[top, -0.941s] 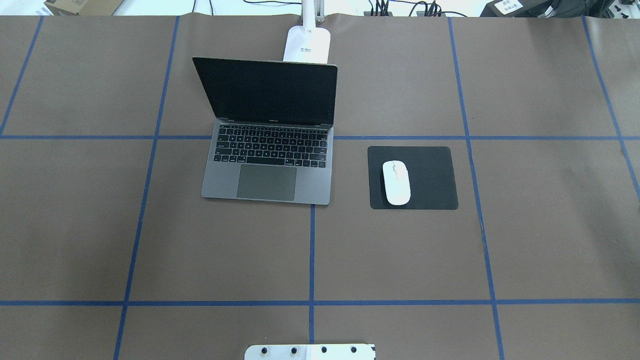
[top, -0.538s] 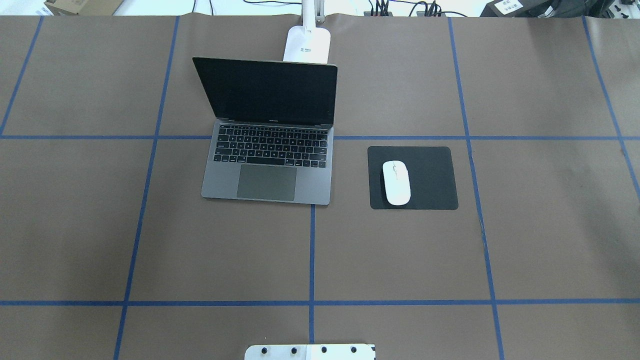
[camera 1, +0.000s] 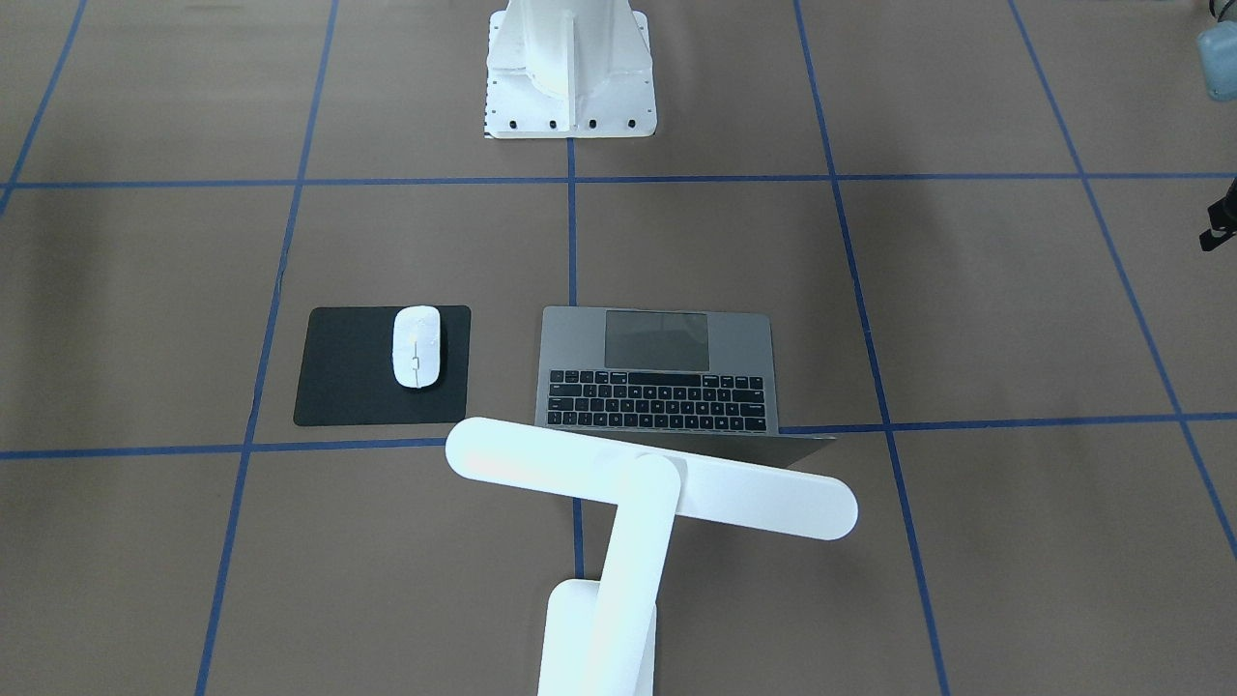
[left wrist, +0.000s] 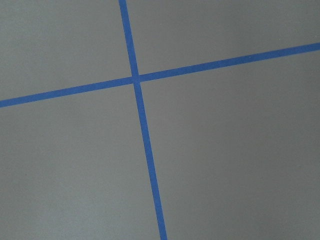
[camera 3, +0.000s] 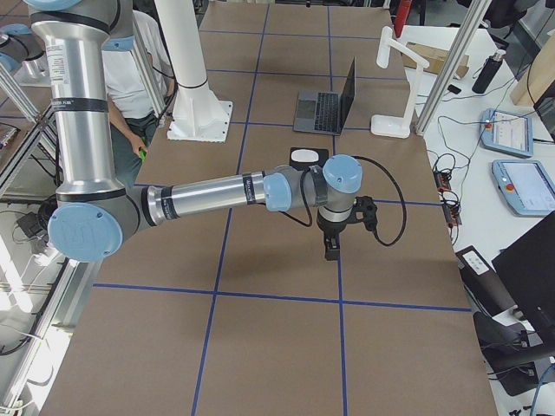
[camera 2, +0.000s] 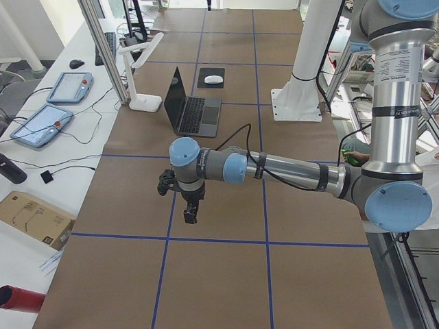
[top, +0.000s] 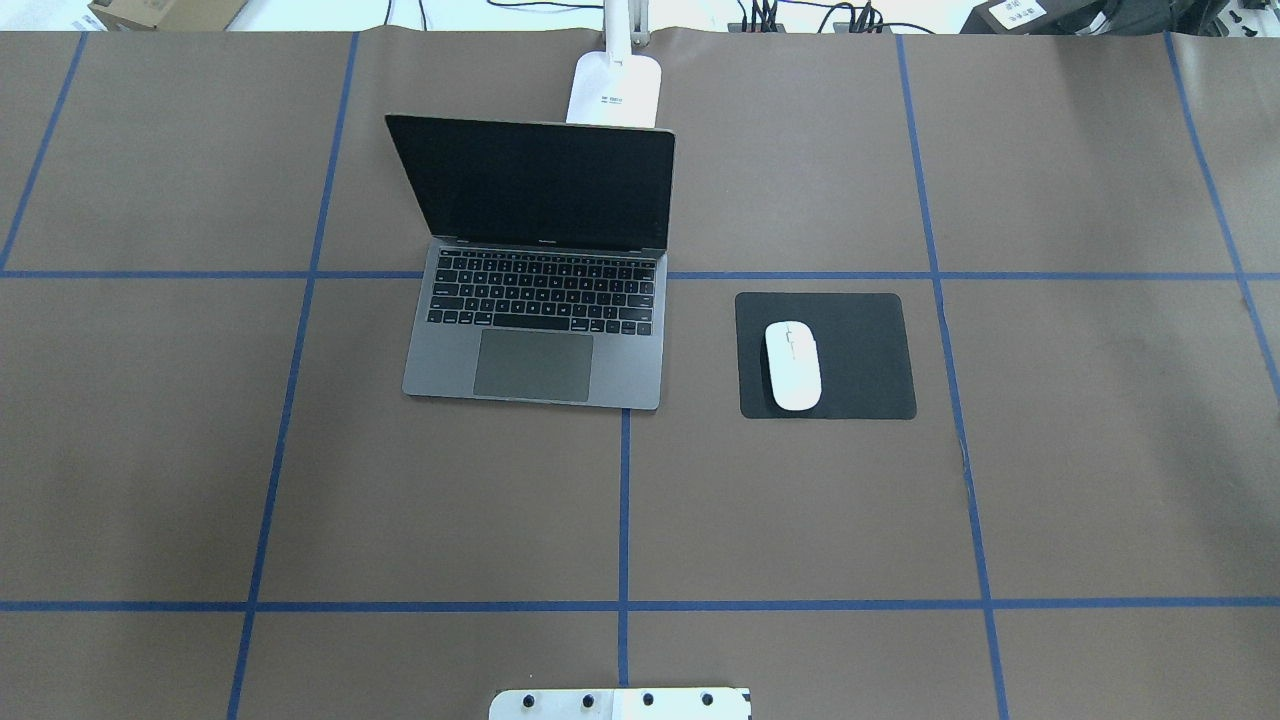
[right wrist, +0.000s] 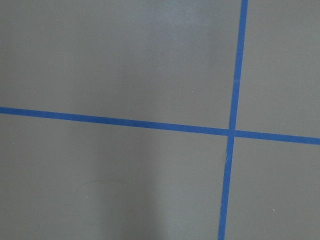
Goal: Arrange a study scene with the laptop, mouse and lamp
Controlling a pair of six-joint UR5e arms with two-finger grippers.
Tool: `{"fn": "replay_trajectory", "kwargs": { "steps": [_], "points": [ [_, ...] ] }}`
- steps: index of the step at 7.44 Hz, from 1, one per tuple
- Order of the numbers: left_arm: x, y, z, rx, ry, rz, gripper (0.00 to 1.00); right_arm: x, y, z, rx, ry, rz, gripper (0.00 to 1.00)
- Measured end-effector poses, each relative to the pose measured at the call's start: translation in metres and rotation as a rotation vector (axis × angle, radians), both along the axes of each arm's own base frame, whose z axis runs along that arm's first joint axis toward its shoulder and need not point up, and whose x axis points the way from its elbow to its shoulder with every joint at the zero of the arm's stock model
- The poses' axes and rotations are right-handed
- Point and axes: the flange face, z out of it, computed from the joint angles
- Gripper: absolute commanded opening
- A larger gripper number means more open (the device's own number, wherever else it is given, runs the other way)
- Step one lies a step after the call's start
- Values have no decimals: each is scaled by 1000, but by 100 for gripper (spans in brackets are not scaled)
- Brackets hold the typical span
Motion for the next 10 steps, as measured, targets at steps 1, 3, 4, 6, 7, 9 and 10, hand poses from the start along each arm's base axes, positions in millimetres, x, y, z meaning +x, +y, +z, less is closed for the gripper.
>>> {"fn": "replay_trajectory", "kwargs": {
  "steps": [1, 3, 4, 6, 7, 9, 10],
  "points": [
    [0, -1, -1, 2, 0, 0, 99, -1, 0, -6, 12, -2, -2, 99],
    [1, -2, -3, 5, 1, 0, 99, -3, 0, -14, 29, -3, -5, 99],
    [1, -2, -4, 9, 2, 1, 99, -4, 0, -15, 32, -2, -7, 99],
    [1, -2, -8, 15, 4, 1, 99, -9, -3, -23, 47, 0, -15, 99],
    [1, -2, -9, 16, 4, 1, 99, -10, -6, -28, 54, -1, -14, 99],
    [1, -2, -10, 18, 5, 0, 99, -12, -7, -29, 48, -23, -17, 99],
    [1, -2, -12, 21, 5, -1, 99, -13, -5, -28, 46, -33, -23, 99]
  ]
}}
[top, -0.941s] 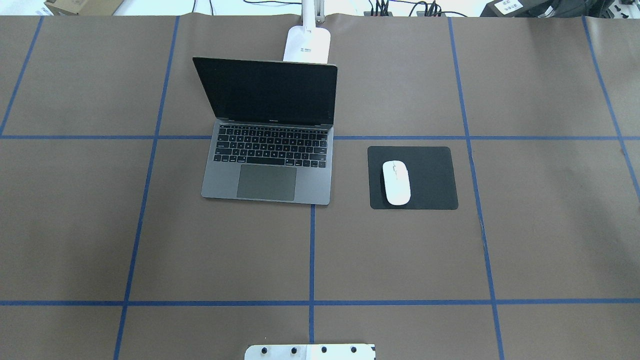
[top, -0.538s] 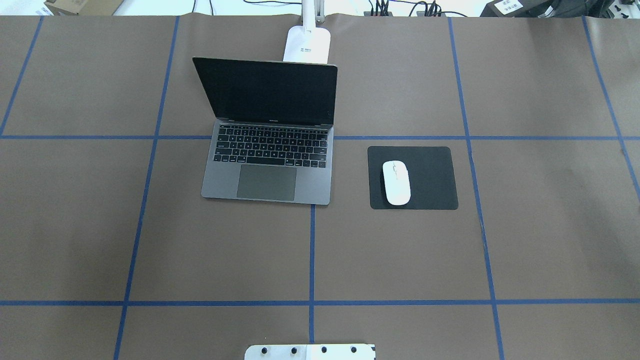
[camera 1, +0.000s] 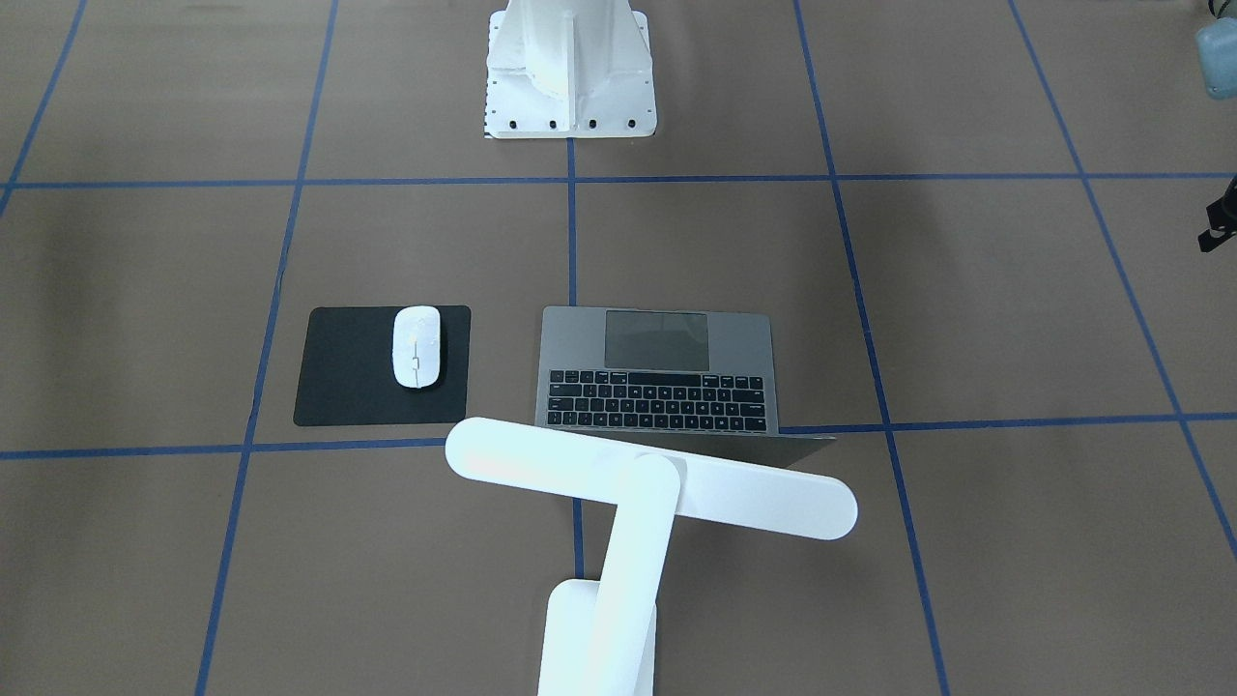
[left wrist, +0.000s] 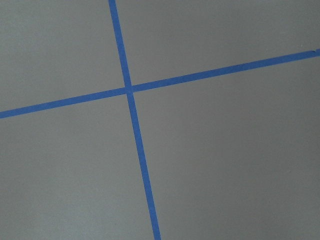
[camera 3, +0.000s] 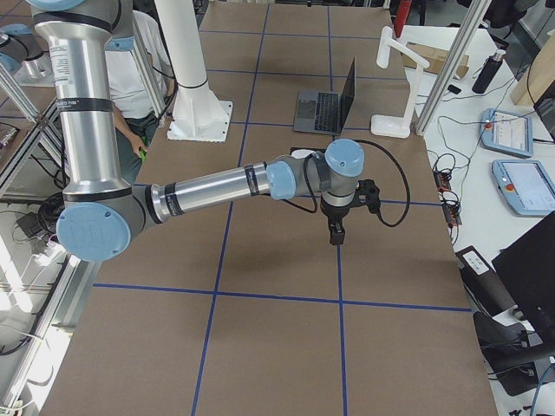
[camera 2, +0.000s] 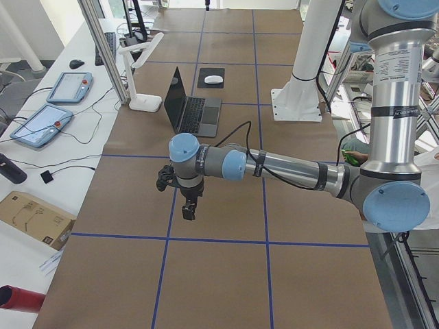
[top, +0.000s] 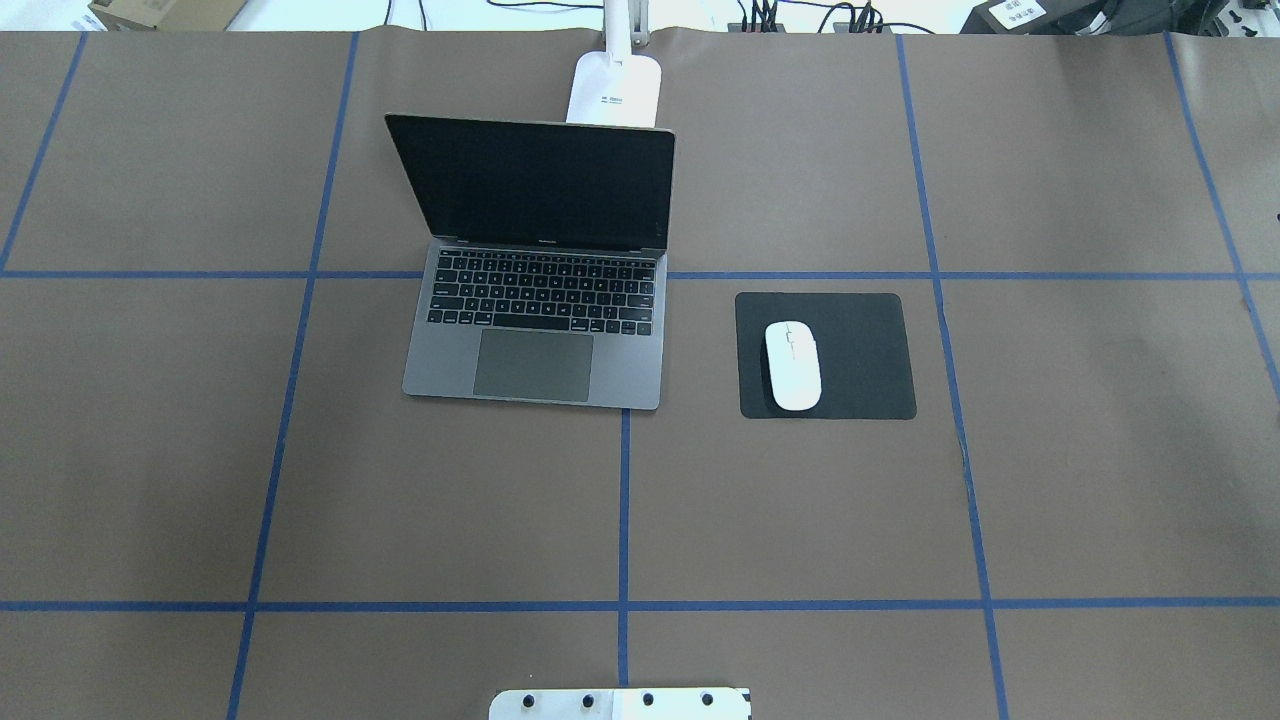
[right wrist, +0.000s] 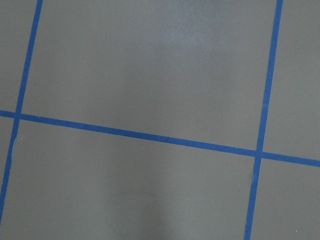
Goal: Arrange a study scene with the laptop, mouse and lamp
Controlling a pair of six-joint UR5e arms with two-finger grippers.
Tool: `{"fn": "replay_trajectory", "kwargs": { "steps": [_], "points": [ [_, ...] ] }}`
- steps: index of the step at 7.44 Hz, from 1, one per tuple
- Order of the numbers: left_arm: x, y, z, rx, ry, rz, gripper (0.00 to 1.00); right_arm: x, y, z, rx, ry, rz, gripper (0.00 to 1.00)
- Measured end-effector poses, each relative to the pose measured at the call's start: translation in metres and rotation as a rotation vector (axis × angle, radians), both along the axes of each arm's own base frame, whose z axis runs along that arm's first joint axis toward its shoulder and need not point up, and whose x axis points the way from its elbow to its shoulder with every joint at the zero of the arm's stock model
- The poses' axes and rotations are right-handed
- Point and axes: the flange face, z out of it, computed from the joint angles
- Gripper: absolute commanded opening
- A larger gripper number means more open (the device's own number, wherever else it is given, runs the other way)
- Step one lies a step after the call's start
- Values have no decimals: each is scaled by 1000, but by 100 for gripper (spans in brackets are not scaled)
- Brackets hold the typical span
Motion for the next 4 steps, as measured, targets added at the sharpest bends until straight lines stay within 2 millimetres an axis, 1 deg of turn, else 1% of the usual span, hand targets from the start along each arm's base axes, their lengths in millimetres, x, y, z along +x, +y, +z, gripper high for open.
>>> {"fn": "replay_trajectory", "kwargs": {
  "steps": [3, 4],
  "points": [
    [0, -1, -2, 15, 3, -2, 99, -1, 2, -4, 9, -10, -7, 99],
    [0, -1, -4, 20, 3, -3, 99, -1, 3, -8, 18, -11, -8, 99]
  ]
}}
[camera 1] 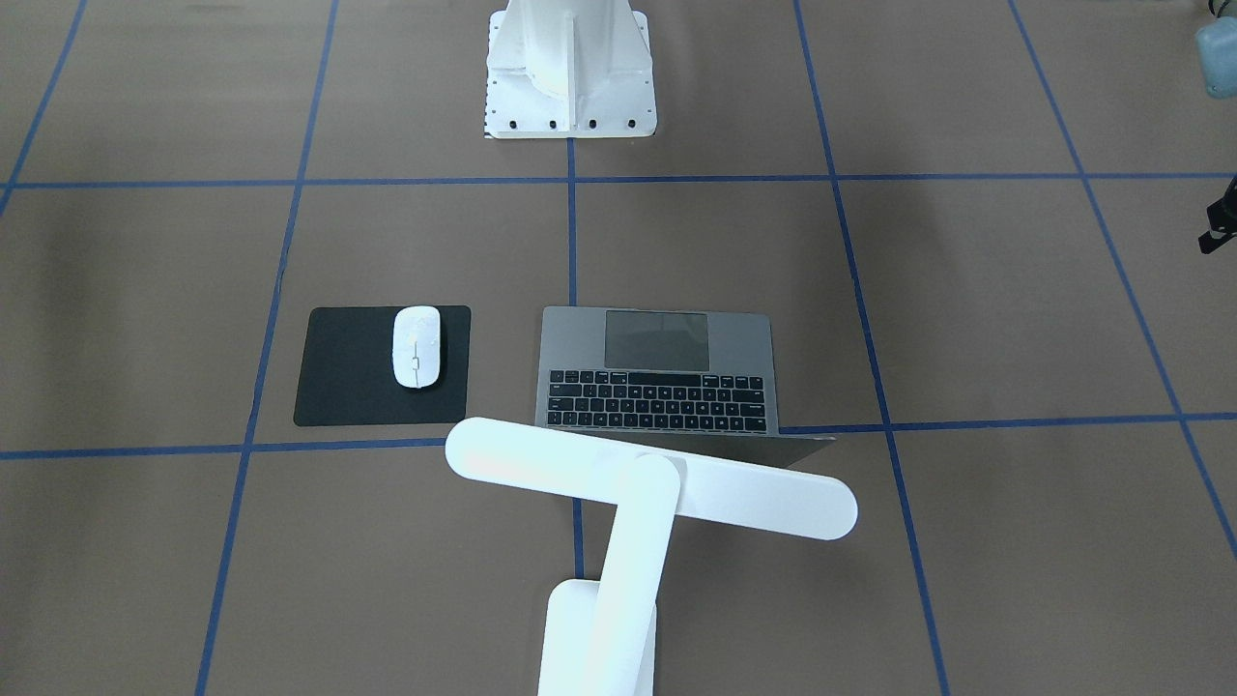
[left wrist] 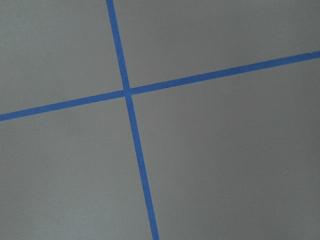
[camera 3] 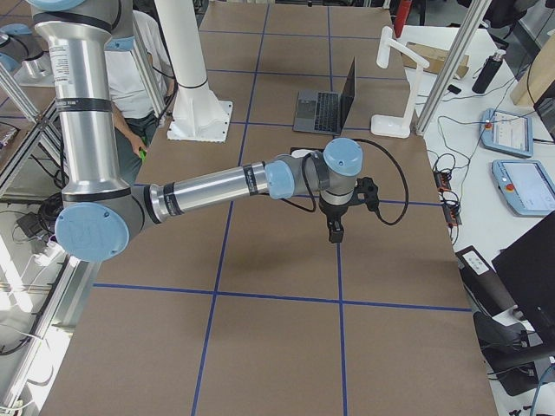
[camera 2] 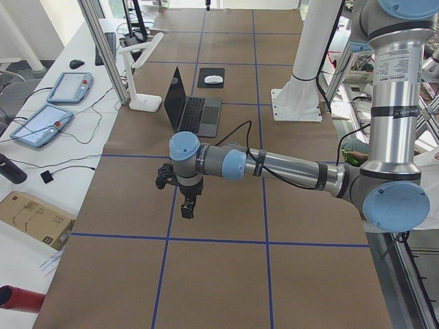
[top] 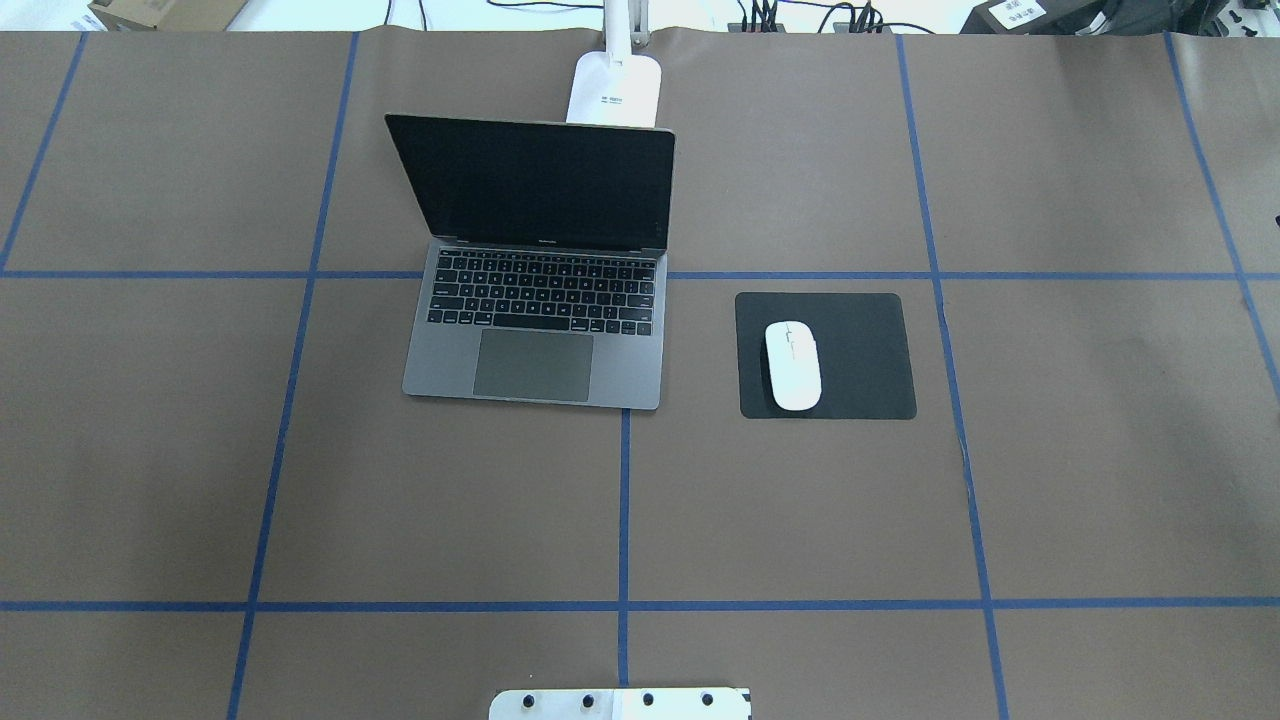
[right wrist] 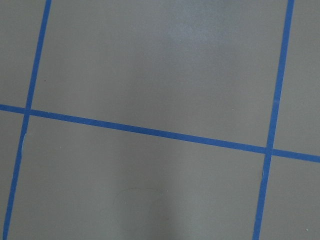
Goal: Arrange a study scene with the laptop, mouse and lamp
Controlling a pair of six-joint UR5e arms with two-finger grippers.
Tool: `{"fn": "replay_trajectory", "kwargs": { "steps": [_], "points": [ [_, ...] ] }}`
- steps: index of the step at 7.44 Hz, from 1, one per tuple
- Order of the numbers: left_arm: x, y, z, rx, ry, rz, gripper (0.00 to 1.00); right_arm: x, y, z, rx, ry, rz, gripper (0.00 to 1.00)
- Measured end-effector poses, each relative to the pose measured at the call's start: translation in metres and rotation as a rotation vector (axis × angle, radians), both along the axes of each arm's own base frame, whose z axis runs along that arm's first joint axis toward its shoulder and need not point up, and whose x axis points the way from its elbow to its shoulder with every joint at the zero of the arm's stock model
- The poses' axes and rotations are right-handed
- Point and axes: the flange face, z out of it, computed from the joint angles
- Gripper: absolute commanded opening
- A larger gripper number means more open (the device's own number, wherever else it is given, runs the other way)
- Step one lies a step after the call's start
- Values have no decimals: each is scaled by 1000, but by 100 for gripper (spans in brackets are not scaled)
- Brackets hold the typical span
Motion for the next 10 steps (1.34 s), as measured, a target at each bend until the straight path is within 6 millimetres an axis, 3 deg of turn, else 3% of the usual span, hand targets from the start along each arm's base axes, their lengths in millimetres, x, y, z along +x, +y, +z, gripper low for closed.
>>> {"fn": "replay_trajectory", "kwargs": {
  "steps": [10],
  "points": [
    [1, -2, 0, 19, 2, 1, 99, -15, 12, -5, 7, -11, -33, 99]
  ]
}}
